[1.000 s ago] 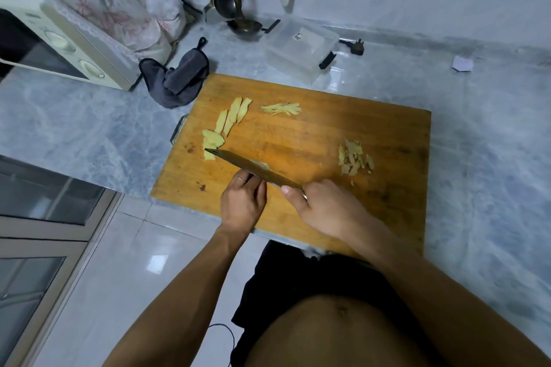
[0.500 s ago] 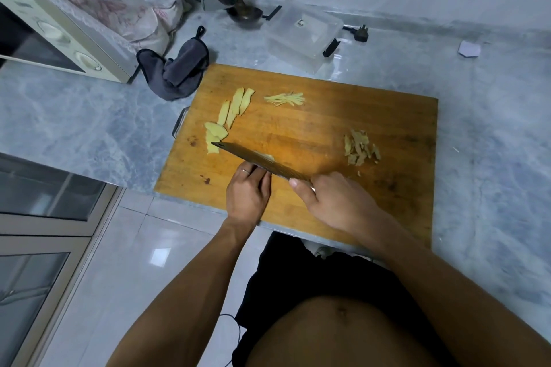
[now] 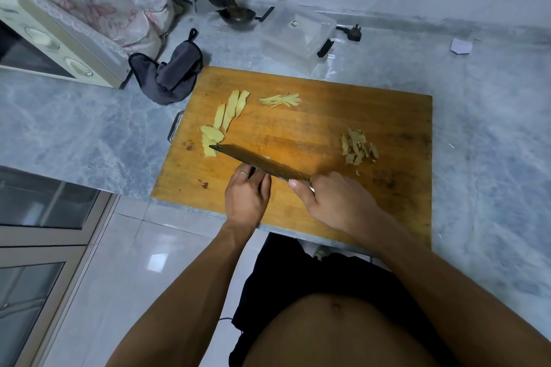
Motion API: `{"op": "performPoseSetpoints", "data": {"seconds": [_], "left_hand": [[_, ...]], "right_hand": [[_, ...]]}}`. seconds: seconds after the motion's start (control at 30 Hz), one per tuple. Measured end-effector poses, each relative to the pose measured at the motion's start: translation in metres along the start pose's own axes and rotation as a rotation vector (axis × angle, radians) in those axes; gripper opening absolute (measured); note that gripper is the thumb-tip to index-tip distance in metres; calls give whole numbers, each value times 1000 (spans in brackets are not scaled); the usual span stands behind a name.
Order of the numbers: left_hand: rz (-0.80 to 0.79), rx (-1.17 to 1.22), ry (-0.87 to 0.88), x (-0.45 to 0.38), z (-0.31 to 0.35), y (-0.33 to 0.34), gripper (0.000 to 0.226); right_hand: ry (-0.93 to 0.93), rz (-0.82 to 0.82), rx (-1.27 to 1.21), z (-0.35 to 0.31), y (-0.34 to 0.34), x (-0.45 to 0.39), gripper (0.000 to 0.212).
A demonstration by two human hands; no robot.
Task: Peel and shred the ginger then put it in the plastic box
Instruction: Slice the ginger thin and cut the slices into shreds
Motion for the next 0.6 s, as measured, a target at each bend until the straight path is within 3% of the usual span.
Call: {"op": "performPoseSetpoints", "data": {"seconds": [0.17, 0.4, 0.6], "left_hand": [[0, -8, -2, 0, 0, 0, 15], [1, 26, -14, 0, 0, 0, 24], [14, 32, 14, -1, -3, 2, 25]], "right_hand": [[5, -4, -19, -2, 2, 1, 57], [-4, 29, -50, -6, 6, 4, 50], [21, -2, -18, -8, 8, 0, 58]]}}
Point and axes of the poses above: each hand's wrist, its own x-axis away from the middle knuckle, its own y-axis out of the palm, z = x × y, the point moved 1 cm from there along -x, towards the middle knuckle, and after that the axes turned 10 degrees about -y, right-handed, at the moved point
